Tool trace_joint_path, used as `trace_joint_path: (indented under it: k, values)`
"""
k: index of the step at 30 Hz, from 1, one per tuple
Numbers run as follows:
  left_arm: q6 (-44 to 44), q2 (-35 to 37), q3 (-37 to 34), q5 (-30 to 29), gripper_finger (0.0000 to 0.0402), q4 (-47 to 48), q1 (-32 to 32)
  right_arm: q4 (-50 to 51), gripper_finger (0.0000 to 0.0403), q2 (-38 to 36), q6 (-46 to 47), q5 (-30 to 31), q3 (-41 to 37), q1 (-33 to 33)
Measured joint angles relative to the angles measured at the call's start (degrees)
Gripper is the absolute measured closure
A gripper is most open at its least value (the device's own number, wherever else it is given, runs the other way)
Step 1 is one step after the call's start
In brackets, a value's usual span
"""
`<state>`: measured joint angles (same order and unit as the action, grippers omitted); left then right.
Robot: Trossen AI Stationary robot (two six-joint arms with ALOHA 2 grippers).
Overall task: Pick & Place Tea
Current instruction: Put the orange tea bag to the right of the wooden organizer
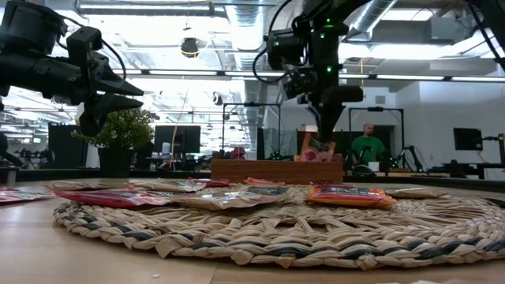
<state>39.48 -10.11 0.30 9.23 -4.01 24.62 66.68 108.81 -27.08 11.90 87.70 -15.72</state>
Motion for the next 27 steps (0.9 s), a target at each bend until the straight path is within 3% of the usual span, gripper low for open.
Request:
trace_joint_path:
  k: [21, 27]
  values:
    - [-0.37, -0.01, 0.01, 0.0, 0.0306, 0.0, 0.0, -1.17, 0.0402, 0.25, 0.06, 0.06, 0.17, 0.21]
    - [-0.33, 0.0, 0.0, 0.0, 0.0306, 0.02, 0.0, -1.21, 0.036, 0.25, 0.05, 0.06, 0.17, 0.19]
